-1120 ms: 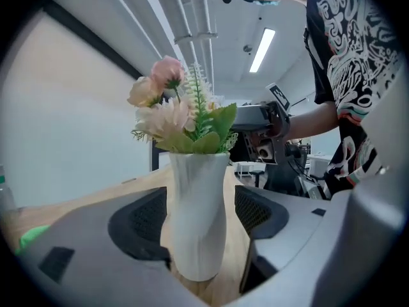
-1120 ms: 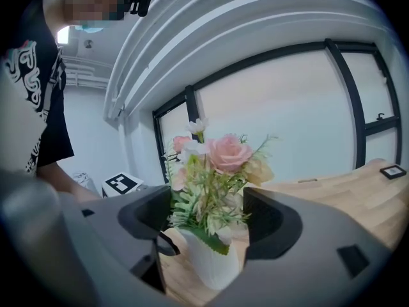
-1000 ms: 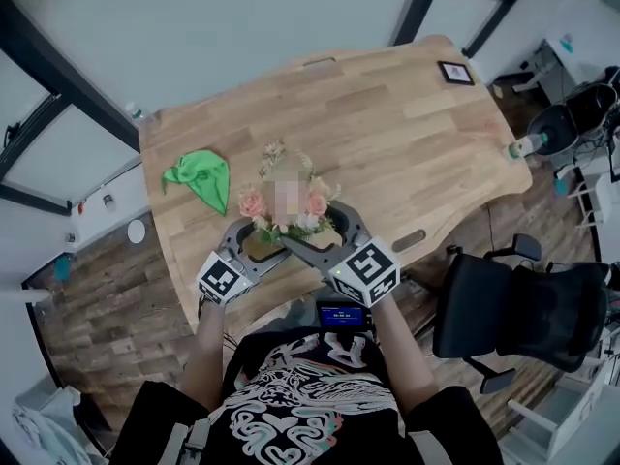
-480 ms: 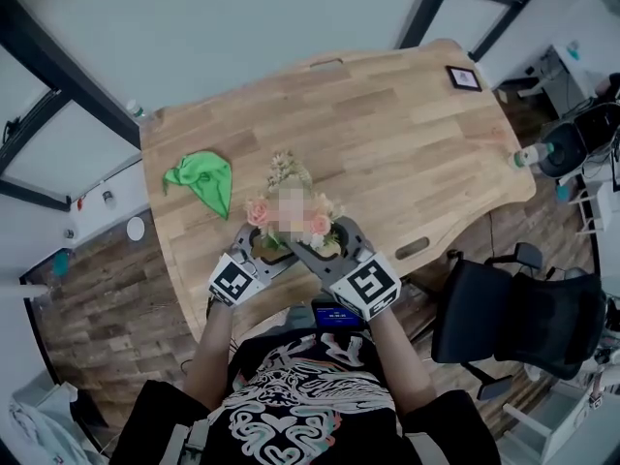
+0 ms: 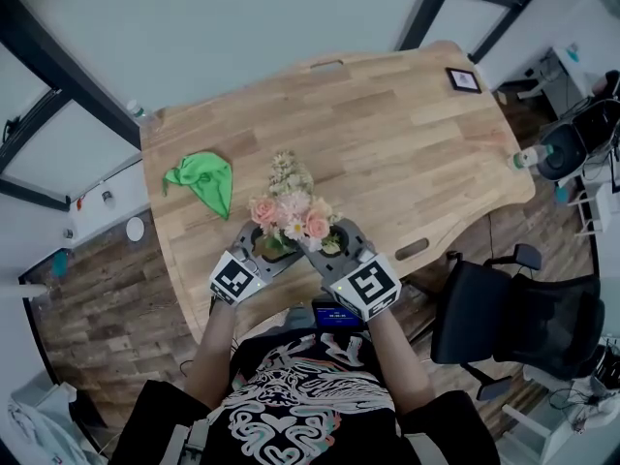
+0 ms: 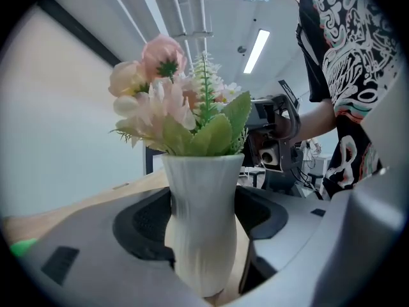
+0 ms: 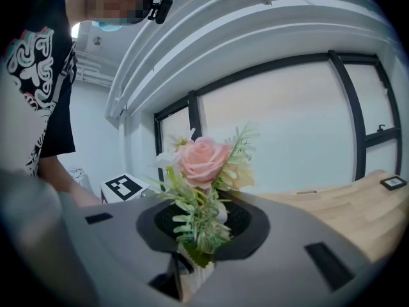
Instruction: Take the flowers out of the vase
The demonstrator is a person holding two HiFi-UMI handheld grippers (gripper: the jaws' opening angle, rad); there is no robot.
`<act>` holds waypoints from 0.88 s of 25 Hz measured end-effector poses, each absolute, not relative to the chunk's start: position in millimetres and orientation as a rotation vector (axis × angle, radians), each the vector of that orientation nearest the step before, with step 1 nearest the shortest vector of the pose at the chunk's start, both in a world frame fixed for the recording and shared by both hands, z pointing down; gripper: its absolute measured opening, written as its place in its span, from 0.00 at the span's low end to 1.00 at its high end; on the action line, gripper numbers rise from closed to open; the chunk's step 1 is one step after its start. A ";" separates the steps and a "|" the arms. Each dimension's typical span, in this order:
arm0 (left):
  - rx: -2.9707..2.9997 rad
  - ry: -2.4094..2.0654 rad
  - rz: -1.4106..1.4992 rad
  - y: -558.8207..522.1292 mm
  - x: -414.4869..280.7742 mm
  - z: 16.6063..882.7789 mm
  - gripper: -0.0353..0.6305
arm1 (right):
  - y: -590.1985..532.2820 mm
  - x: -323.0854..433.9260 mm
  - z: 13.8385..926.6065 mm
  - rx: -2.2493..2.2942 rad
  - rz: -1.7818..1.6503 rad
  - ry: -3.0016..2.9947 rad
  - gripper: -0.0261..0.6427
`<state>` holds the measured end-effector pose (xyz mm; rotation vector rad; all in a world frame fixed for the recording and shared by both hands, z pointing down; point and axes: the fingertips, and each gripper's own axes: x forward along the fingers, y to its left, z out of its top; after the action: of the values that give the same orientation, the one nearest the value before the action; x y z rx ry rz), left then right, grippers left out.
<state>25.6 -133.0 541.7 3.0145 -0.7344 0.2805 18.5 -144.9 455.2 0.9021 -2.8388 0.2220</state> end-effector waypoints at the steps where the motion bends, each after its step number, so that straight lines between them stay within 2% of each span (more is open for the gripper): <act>1: 3.015 -0.734 0.283 -132.6 25.4 542.0 0.51 | -144.9 18.4 455.2 0.906 0.221 -2.841 0.17; 22: 3.025 -0.718 0.311 -125.8 22.2 543.5 0.51 | -142.1 30.9 417.9 1.023 0.267 -2.907 0.16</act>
<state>22.2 -125.8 543.5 3.0250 -0.7185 0.3106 30.9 -142.1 417.9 1.0226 -2.9074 0.2668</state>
